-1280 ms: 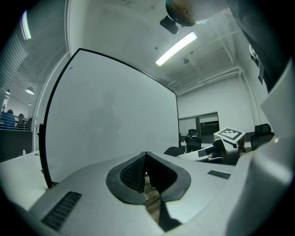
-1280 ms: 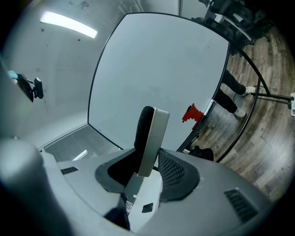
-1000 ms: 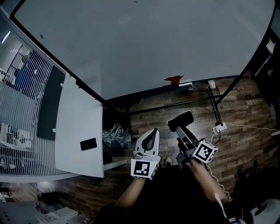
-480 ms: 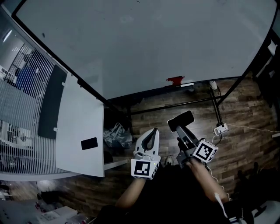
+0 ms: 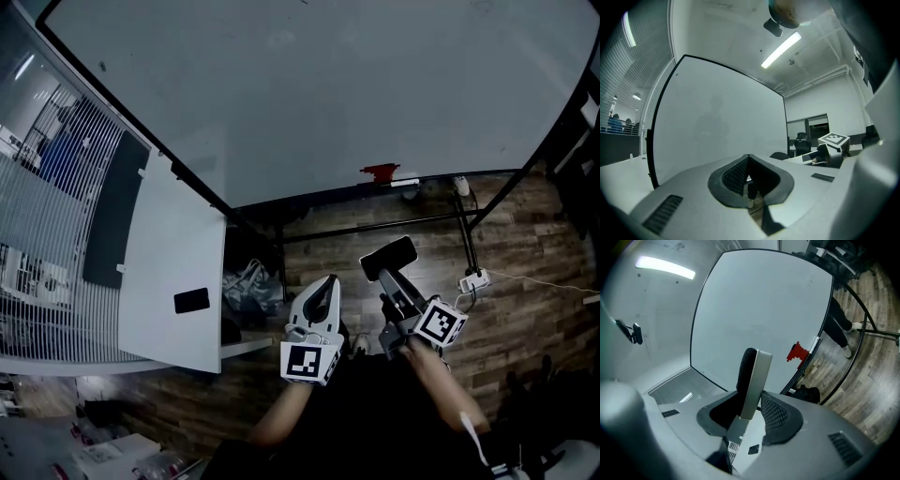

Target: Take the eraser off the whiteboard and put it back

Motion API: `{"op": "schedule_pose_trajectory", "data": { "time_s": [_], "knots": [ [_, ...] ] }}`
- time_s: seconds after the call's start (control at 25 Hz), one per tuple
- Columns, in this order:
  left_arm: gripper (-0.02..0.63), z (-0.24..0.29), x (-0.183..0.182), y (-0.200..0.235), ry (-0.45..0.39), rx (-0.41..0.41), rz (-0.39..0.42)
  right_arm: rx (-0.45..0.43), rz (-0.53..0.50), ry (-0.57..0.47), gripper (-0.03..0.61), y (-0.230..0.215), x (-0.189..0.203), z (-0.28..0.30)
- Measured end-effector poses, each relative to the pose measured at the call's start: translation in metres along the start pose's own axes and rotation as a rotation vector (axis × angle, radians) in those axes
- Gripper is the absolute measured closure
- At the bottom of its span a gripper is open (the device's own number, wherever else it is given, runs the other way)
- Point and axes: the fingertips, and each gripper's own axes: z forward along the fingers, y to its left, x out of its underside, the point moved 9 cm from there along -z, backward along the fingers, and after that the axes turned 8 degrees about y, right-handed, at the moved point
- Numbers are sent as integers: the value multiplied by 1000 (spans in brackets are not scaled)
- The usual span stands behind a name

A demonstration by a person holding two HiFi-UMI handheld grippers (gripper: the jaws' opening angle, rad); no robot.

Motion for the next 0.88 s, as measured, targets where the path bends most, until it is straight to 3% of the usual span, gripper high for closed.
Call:
{"op": "schedule_pose_trajectory", "data": {
  "time_s": [0.36, 0.88],
  "knots": [
    [607, 9, -1, 7, -17, -25, -13, -6, 3, 32, 422, -5, -6, 11],
    [607, 44, -7, 61, 4, -31, -9, -23, 39, 74, 422, -17, -18, 81]
  ]
}}
